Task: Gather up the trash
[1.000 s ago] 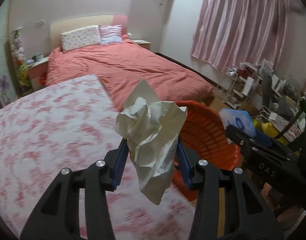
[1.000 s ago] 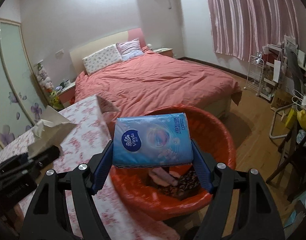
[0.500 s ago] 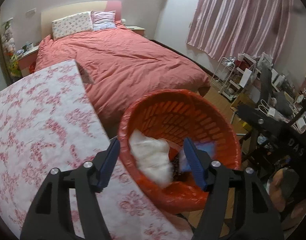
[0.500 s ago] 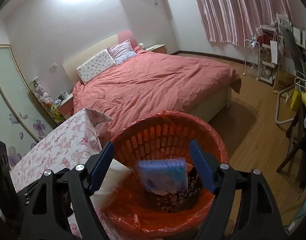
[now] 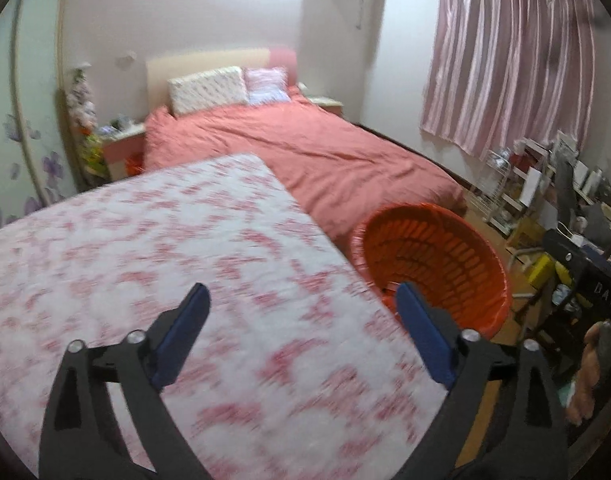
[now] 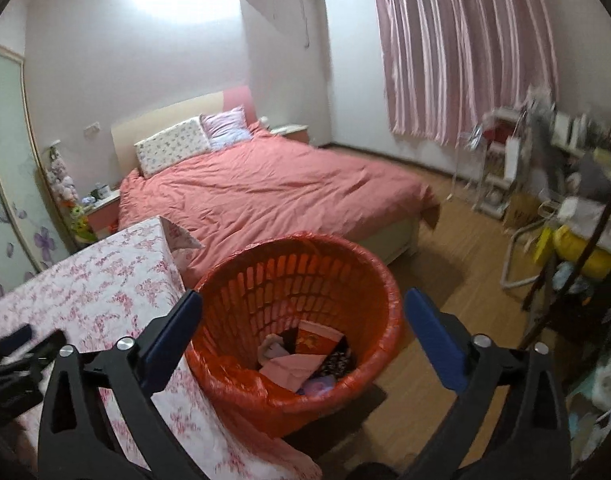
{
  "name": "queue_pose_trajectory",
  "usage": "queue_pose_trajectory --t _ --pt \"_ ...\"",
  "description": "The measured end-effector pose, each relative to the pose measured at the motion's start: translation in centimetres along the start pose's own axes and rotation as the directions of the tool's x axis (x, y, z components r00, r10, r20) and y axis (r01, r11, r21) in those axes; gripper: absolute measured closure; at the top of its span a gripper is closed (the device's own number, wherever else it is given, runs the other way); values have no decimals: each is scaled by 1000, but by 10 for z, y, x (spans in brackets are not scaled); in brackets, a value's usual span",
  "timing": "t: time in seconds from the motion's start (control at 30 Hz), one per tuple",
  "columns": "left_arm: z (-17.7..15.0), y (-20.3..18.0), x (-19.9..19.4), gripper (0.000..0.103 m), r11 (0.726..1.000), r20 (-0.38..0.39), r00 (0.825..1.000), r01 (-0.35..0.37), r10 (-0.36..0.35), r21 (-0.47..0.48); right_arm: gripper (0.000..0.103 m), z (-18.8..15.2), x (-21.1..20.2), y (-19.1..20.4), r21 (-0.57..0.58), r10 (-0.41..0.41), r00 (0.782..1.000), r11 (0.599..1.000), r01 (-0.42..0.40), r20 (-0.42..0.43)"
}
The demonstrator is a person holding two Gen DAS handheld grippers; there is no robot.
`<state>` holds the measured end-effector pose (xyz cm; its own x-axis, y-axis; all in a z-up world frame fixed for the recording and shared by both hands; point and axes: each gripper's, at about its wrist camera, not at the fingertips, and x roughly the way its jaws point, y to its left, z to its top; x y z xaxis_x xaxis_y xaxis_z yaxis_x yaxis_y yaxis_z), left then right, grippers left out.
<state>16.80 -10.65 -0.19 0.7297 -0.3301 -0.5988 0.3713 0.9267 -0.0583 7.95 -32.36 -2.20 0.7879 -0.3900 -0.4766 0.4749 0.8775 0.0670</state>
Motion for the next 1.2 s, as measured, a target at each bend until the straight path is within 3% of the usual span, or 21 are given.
queue_pose_trajectory --t 0.37,0.57,0.9,1.2 --pt "-59 41 -99 4 981 93 977 -189 192 -48 2 -23 -81 37 -167 31 992 986 -10 125" --pt "-87 49 -135 4 968 114 963 -235 244 -85 2 -43 -108 48 -126 12 975 992 17 220" --pt "-116 52 -161 4 943 117 940 -304 320 -136 2 -63 -121 56 -122 31 990 992 -15 135" --pt "-123 54 -162 4 923 88 927 -346 364 -168 2 -80 -122 65 -138 -86 989 985 102 122"
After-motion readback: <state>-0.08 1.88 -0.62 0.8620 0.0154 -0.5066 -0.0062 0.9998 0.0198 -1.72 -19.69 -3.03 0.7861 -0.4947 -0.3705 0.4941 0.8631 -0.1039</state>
